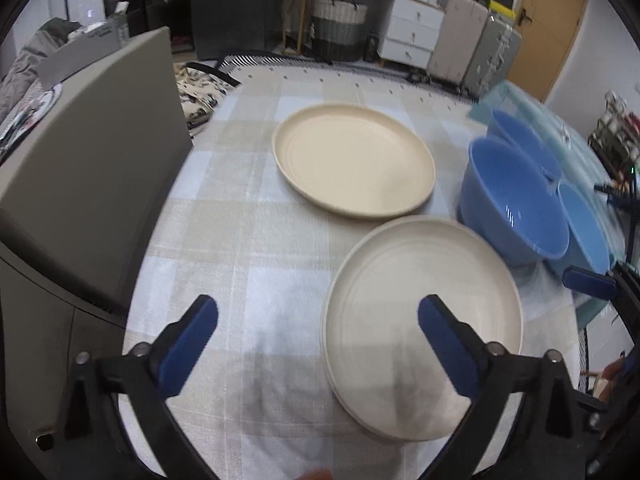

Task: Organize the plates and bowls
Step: 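Open both grippers to release the stacked plate, then withdraw both grippers and move them toward the smaller cream plate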

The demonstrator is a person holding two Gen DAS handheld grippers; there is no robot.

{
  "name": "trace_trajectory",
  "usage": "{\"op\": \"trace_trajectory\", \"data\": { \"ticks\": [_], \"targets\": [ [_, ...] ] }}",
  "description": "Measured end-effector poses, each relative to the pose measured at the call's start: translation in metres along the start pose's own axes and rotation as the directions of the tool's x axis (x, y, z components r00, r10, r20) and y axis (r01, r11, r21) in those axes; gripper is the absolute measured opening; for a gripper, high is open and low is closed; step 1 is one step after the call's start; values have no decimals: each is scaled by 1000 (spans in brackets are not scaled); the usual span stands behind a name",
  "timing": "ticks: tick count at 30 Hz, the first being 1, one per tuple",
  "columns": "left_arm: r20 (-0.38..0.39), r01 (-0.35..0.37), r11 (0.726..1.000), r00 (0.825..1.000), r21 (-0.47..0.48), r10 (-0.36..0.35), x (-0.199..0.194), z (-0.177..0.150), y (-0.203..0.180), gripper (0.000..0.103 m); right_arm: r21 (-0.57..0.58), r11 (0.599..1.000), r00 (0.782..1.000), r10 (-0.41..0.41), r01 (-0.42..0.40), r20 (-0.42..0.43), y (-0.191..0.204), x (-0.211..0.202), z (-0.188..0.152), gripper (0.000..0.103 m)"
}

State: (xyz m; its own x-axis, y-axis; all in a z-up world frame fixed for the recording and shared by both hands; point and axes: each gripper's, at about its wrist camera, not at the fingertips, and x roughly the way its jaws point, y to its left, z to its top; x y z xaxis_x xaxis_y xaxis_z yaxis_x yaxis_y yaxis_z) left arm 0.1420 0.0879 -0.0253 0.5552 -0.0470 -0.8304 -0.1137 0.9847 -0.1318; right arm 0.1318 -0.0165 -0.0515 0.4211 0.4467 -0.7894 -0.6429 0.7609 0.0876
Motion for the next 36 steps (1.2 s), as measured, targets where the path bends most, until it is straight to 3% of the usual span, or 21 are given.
{"op": "trace_trajectory", "data": {
  "ticks": [7,12,27,36],
  "targets": [
    [44,-2,999,999,-53,4,-13,23,19,103,39,999,991,-31,27,129,-15,-34,35,102],
    [82,2,996,997,-87,5,-19,43,31,103,87,995,985,-67,53,158,-36,-45,60,102],
    [65,-37,995,997,-91,43,11,87,36,103,152,984,984,-119,98,136,-82,-19,135,102],
    [30,-51,993,998,-102,55,44,105,36,103,169,979,988,-128,113,81,-106,5,159,102]
  ]
}}
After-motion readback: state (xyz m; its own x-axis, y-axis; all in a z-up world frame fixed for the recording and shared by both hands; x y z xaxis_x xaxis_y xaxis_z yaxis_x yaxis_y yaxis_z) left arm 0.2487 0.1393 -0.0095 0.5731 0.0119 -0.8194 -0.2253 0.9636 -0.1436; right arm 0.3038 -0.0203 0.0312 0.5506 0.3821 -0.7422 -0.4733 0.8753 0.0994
